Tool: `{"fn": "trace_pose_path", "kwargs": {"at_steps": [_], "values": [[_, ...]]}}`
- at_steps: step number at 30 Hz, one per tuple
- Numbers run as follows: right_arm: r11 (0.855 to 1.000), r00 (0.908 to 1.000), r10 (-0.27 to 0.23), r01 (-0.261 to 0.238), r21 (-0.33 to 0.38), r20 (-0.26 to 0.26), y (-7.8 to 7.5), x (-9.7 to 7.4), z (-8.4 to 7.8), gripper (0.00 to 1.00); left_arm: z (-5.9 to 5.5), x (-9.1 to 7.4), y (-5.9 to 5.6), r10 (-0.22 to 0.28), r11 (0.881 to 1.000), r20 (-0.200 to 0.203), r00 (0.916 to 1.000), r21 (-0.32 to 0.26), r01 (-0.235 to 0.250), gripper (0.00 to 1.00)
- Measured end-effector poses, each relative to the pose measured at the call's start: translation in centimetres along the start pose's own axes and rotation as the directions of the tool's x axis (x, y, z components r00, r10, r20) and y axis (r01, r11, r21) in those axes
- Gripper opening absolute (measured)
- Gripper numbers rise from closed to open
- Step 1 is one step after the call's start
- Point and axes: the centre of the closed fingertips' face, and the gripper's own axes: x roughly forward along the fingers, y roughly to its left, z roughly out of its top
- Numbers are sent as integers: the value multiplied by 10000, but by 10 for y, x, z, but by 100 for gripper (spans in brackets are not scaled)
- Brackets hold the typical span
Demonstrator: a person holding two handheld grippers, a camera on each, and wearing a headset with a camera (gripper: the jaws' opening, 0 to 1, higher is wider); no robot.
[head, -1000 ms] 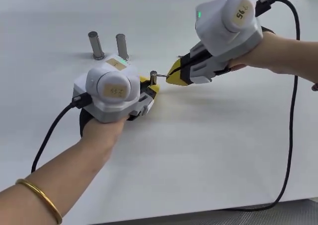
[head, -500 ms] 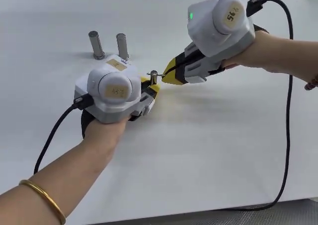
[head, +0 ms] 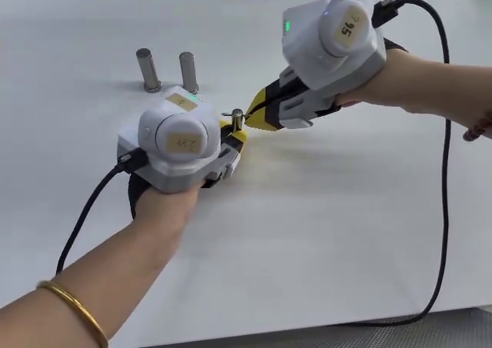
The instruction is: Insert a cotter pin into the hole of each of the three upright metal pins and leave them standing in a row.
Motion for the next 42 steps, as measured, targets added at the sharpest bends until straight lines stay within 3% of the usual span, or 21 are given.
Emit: {"fn": "trace_pose_path", "kwargs": {"at_steps": [12,25,42], "values": [[9998,9997,-217,217,9,-72,-1,-7,0,1,0,1,1,287,9996,7,9996,-82,-287,7],[9995,9996,-293,293,-95,16,-1,-2,6,0,-1,2,2,389,9991,42,9992,-158,-388,7],[9989,9987,-418,424,-190,293,-7,6,21,0,2,-4,19,731,9962,237,9970,-498,-718,6]]}}
